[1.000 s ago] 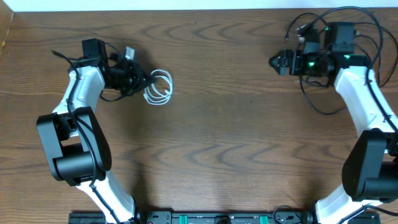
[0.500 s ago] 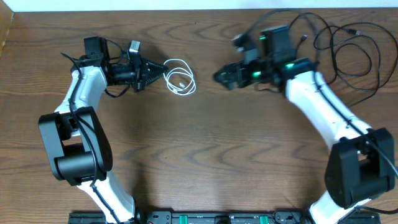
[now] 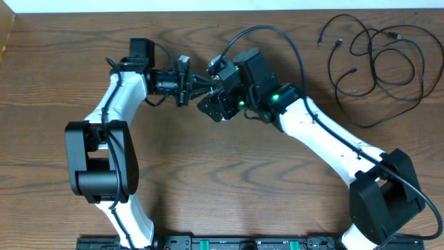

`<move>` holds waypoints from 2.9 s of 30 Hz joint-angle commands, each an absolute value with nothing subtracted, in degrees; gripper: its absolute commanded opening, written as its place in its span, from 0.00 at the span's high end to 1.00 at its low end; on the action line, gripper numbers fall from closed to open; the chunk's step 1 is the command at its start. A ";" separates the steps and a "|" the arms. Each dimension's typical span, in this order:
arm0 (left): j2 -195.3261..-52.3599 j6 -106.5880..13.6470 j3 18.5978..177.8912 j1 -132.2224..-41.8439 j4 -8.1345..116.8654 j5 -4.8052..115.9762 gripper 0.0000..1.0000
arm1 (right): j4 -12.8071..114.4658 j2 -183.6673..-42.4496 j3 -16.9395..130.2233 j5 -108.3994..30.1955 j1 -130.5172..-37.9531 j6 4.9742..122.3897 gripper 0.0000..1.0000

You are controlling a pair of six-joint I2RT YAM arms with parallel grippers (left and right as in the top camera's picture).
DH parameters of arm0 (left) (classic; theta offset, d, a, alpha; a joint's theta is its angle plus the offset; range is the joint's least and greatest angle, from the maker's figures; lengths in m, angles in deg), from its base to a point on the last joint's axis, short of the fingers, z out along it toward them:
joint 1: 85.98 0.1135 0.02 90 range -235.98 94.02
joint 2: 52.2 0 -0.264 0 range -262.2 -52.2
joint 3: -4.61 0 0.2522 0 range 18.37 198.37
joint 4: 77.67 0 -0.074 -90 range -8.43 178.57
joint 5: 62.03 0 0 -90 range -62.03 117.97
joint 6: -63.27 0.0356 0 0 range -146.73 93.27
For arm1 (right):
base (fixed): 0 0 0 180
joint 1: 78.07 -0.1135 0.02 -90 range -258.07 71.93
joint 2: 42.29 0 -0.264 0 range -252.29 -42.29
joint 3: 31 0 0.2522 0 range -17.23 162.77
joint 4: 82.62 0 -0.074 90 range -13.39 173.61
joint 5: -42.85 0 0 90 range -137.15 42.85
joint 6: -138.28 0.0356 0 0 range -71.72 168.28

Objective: Untangle cables

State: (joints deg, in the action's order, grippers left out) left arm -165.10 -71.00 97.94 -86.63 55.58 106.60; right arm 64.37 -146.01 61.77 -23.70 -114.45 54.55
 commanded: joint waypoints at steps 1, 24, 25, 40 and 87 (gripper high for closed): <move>-165.78 -73.54 97.76 -86.32 55.45 108.79 0.92 | 64.52 -146.58 61.68 -26.70 -115.48 54.46 0.35; -165.78 -66.72 97.76 -86.28 54.90 73.29 0.67 | 82.60 -128.39 61.92 -20.73 -110.69 47.38 0.99; -165.78 -65.98 97.76 -86.28 54.20 70.40 0.67 | 83.08 -127.19 61.92 -21.41 -110.47 45.69 0.99; -165.78 -64.45 97.76 -85.34 44.02 32.66 0.65 | 90.42 -119.19 61.92 -42.02 -109.86 31.27 0.99; -165.78 -63.84 97.70 -77.06 42.51 37.01 0.41 | 78.58 -145.88 61.88 -56.49 -87.11 63.68 0.99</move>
